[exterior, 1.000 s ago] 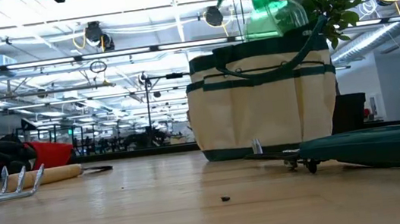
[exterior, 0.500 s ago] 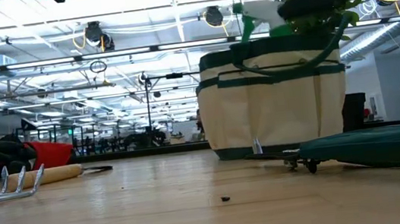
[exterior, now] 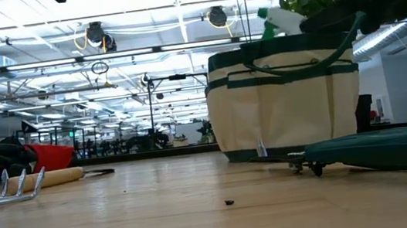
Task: Pick & Place Garden tools in Gardening bag
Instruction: Put the green spray bottle into the white gardening bag
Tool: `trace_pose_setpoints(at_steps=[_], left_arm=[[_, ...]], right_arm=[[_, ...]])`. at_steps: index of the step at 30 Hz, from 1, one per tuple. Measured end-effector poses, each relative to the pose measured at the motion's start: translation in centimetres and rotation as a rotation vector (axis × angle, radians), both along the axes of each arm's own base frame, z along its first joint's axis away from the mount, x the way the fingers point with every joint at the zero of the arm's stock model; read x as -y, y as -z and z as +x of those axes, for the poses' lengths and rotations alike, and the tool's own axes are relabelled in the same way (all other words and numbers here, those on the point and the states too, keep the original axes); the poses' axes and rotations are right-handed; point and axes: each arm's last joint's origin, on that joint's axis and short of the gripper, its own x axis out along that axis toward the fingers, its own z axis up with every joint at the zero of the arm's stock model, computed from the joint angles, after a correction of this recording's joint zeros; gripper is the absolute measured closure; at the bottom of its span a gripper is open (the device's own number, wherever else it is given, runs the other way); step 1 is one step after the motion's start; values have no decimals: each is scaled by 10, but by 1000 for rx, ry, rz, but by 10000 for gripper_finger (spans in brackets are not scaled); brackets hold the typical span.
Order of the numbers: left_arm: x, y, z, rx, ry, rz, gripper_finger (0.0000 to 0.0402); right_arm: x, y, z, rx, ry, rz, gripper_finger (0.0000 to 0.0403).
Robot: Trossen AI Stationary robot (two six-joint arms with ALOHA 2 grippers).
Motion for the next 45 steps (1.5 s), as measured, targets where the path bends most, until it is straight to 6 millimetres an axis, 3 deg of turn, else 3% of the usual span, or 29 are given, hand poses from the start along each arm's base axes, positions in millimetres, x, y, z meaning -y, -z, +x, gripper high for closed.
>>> trace_pose_setpoints(at_steps=[11, 18, 26, 33, 38, 45], left_arm=[[0, 0, 0, 0, 0, 0, 224], [0, 0, 0, -1, -12, 22, 224], [-2, 1, 0, -11, -57, 24, 224], [-1, 5, 1, -52, -51, 24, 224], [0, 14, 15, -118, -42, -14, 224], [3, 32, 54, -184, -26, -65, 224]], right_arm=[[2, 3, -4, 51, 33, 19, 354], [-3, 4, -4, 31, -162, 12, 354], [-3, 0, -6, 59, -163, 26, 354], [-2, 8, -7, -12, -155, 52, 315], [-2, 9, -7, -22, -153, 60, 305], [-1, 6, -7, 2, -115, 13, 298]])
